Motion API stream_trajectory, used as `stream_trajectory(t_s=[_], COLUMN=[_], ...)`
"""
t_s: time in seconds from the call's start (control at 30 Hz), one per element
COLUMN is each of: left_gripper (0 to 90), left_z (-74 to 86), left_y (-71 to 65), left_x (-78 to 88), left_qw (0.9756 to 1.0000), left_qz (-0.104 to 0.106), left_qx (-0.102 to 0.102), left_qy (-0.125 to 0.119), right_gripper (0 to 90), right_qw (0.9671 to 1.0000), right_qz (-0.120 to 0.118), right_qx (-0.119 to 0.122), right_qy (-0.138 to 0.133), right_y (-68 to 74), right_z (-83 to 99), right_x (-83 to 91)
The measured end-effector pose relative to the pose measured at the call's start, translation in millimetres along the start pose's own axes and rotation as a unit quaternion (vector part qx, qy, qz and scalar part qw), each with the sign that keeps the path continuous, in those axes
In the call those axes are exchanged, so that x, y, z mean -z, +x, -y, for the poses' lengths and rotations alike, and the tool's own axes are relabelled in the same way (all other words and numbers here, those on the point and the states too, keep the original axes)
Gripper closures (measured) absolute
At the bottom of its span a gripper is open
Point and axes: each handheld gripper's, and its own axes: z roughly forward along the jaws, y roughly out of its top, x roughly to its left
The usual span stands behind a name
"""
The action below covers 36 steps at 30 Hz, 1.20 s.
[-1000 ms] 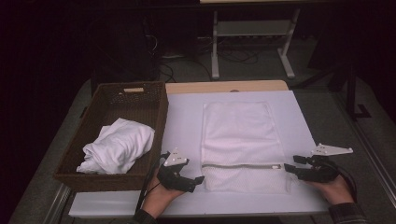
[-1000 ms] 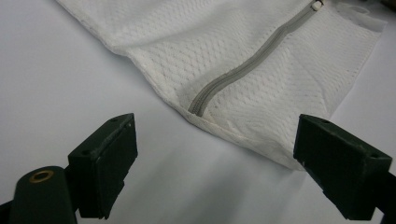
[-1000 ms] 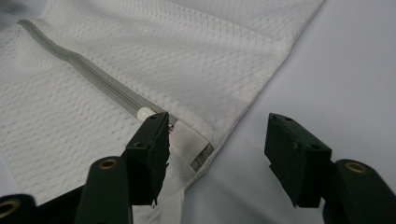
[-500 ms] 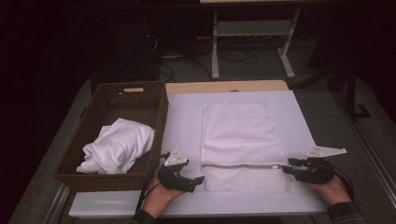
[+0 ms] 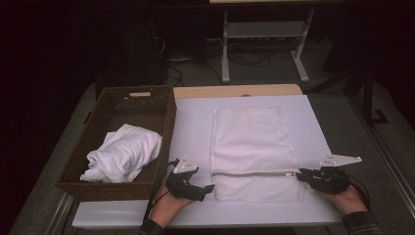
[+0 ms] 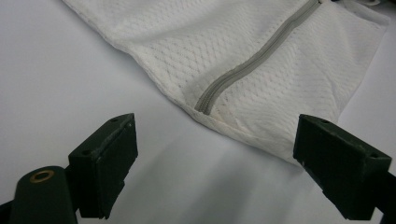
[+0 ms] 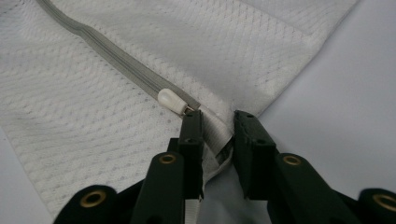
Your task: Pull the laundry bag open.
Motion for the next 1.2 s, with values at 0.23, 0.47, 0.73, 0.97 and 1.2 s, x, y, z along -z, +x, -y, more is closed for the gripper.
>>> stream_trajectory(t_s=[0.23, 0.47, 0.73, 0.97, 1.2], left_gripper=[13.2, 13.2, 13.2, 13.3, 13.5], left_z=[-0.5, -2.6, -5.7, -10.9, -17.0], left_y=[0.2, -0.1, -1.6, -7.6, -14.0], left_x=[-0.5, -1.5, -2.6, -7.4, -17.6], left_qw=[1.0000, 1.0000, 0.9998, 0.9989, 0.9977], left_qz=[0.000, 0.001, 0.010, 0.035, 0.058], left_qx=[-0.001, -0.008, -0.015, -0.026, -0.031], left_qy=[0.000, 0.000, -0.006, -0.016, -0.017], right_gripper=[82.8, 84.2, 84.1, 83.8, 83.7], right_qw=[1.0000, 0.9998, 0.9991, 0.9984, 0.9978], right_qz=[-0.009, -0.020, -0.039, -0.051, -0.058], right_qx=[0.002, -0.006, 0.002, 0.010, 0.017], right_qy=[0.001, -0.005, -0.015, -0.022, -0.027], right_y=[-0.6, -1.5, 4.9, 12.9, 18.5], right_z=[-0.1, -0.7, -5.8, -10.9, -14.2], right_x=[-0.3, 0.9, 0.2, 0.8, 0.1])
